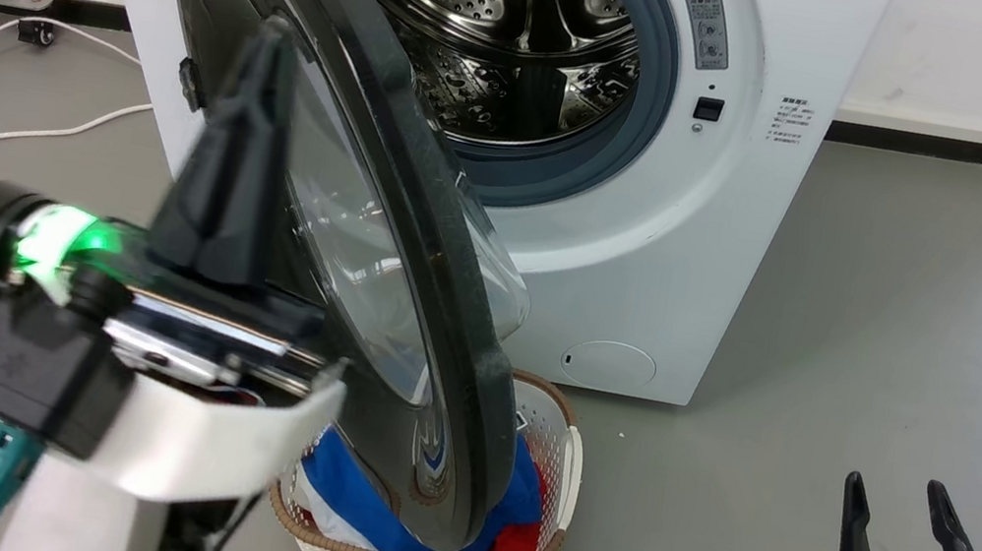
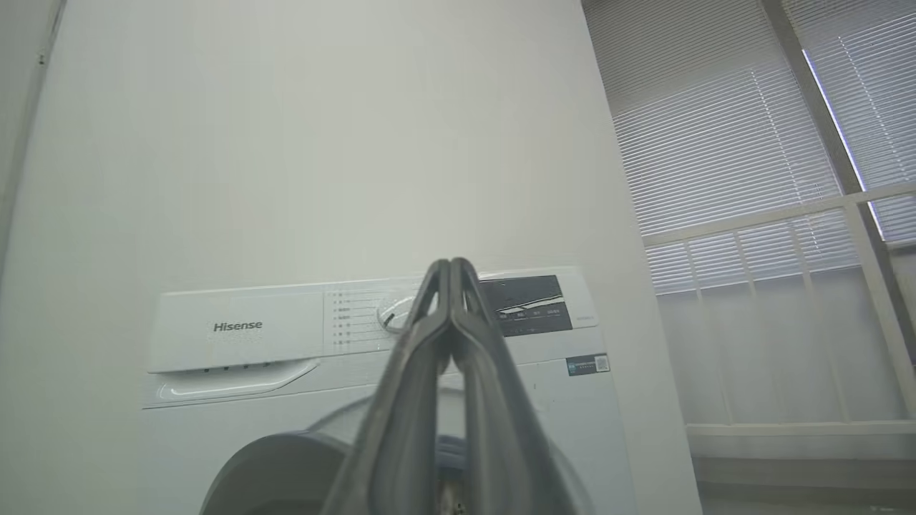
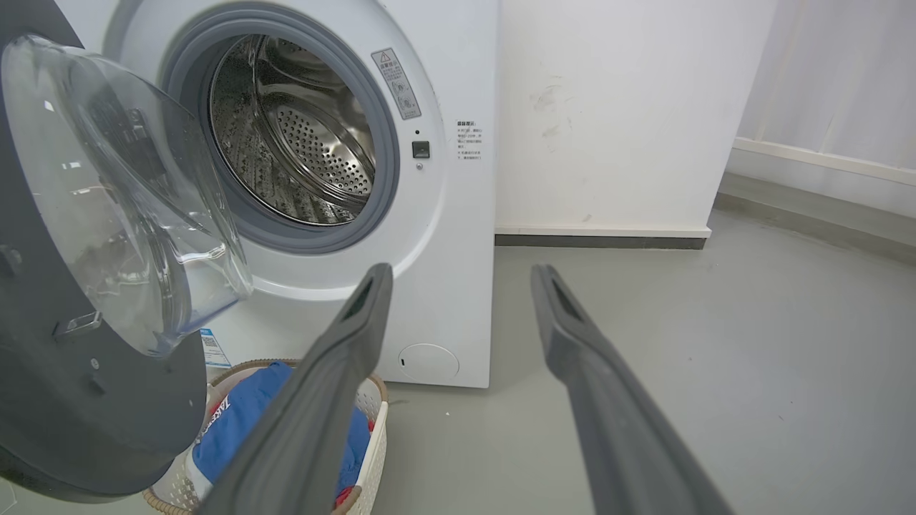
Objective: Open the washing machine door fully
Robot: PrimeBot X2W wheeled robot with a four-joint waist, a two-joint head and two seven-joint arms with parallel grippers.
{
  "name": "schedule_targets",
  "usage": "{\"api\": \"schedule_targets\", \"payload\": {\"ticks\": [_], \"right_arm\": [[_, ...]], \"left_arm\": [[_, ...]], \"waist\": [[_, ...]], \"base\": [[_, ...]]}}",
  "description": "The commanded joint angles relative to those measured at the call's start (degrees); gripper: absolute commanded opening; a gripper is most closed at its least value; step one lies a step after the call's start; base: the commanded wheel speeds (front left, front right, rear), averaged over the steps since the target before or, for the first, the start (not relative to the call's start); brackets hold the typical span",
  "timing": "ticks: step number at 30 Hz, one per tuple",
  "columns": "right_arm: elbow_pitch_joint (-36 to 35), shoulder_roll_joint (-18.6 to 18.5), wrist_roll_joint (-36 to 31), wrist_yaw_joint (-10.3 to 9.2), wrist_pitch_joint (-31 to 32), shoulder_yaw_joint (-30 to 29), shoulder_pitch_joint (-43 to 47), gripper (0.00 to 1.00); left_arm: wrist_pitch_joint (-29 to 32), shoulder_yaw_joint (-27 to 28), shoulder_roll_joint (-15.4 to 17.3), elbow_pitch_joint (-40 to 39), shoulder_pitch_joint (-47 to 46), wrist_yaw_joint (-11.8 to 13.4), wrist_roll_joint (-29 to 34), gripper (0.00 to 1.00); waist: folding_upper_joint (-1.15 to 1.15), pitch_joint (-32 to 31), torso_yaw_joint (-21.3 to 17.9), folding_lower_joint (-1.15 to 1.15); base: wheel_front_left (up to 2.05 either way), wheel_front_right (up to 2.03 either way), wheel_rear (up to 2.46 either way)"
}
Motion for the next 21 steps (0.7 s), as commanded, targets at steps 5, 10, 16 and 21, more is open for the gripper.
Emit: {"api": "schedule_targets", "payload": {"ticks": [5,10,16,21], "right_arm": [[0.4,0.2,-0.2,-0.02,-0.2,-0.2,-0.7,1.0],[0.8,0.2,-0.3,-0.01,-0.4,-0.4,-0.6,1.0],[1.0,0.2,-0.4,-0.01,-0.4,-0.7,-0.6,1.0],[1.4,0.2,-0.6,-0.01,-0.2,-0.7,-1.2,1.0]], "left_arm": [[4.2,-7.7,-0.7,-3.3,0.1,-1.7,-2.4,0.0],[10.1,-17.9,-0.8,-3.8,3.4,-3.0,-7.0,0.0],[18.2,-30.0,1.2,-1.3,8.5,-3.7,-13.5,0.0],[22.7,-34.8,3.0,4.0,11.8,-3.7,-17.5,0.0]], "waist": [[0.0,0.0,-0.3,0.0],[0.0,-0.1,-0.5,0.0],[0.0,0.1,-0.2,0.0],[0.0,0.6,-0.1,0.0]], "base": [[0.0,0.0,0.0],[0.0,0.0,0.0],[0.0,0.0,0.0],[0.0,0.0,0.0]]}}
